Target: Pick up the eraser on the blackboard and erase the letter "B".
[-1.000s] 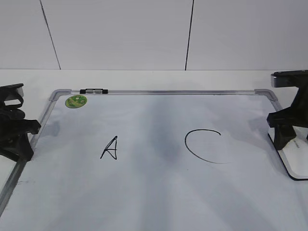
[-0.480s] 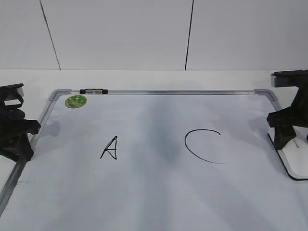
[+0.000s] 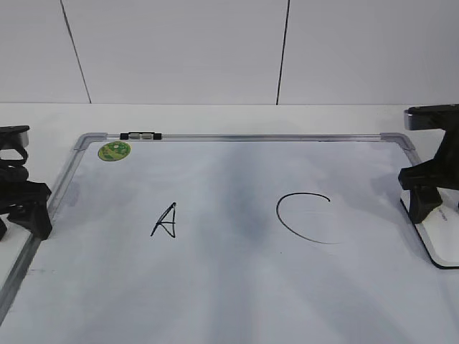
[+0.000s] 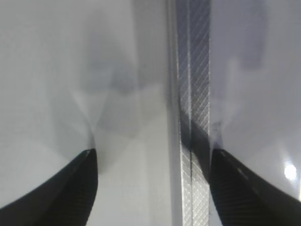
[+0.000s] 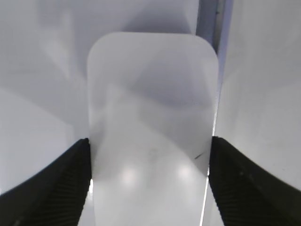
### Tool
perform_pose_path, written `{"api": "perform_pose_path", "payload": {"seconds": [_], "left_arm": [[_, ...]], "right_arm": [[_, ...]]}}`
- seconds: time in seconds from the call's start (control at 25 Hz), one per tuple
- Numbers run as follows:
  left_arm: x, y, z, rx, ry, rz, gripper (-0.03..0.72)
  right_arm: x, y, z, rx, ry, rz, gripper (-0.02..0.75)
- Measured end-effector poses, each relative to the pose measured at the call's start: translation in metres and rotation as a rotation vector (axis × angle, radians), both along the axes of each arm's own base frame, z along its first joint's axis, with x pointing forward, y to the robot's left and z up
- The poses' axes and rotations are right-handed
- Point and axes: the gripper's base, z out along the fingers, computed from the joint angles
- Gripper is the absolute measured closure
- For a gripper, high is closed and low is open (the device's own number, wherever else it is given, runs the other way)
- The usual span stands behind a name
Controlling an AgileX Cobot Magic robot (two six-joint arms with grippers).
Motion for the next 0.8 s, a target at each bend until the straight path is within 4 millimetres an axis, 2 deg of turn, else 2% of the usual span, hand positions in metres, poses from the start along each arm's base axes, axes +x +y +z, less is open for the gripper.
{"api": "perform_pose_path", "payload": {"seconds": [0.2, 0.32, 0.64, 0.8], "left_arm": [[0.001, 0.000, 0.004, 0.002, -0.013, -0.003, 0.090], [-0.001, -0.002, 0.010, -0.005, 0.004, -0.012, 0.091], [0.004, -0.004, 0.072, -0.022, -0.172, -0.022, 0.094], [0.005, -0.004, 0.112, -0.028, -0.280, -0.029, 0.095]], "right_arm": [[0.000, 0.000, 0.001, 0.000, -0.002, 0.000, 0.141], [-0.002, 0.000, 0.010, 0.002, -0.030, 0.000, 0.141], [-0.012, -0.001, 0.050, 0.008, -0.154, 0.000, 0.141], [-0.014, 0.000, 0.085, 0.017, -0.264, 0.001, 0.142]]}}
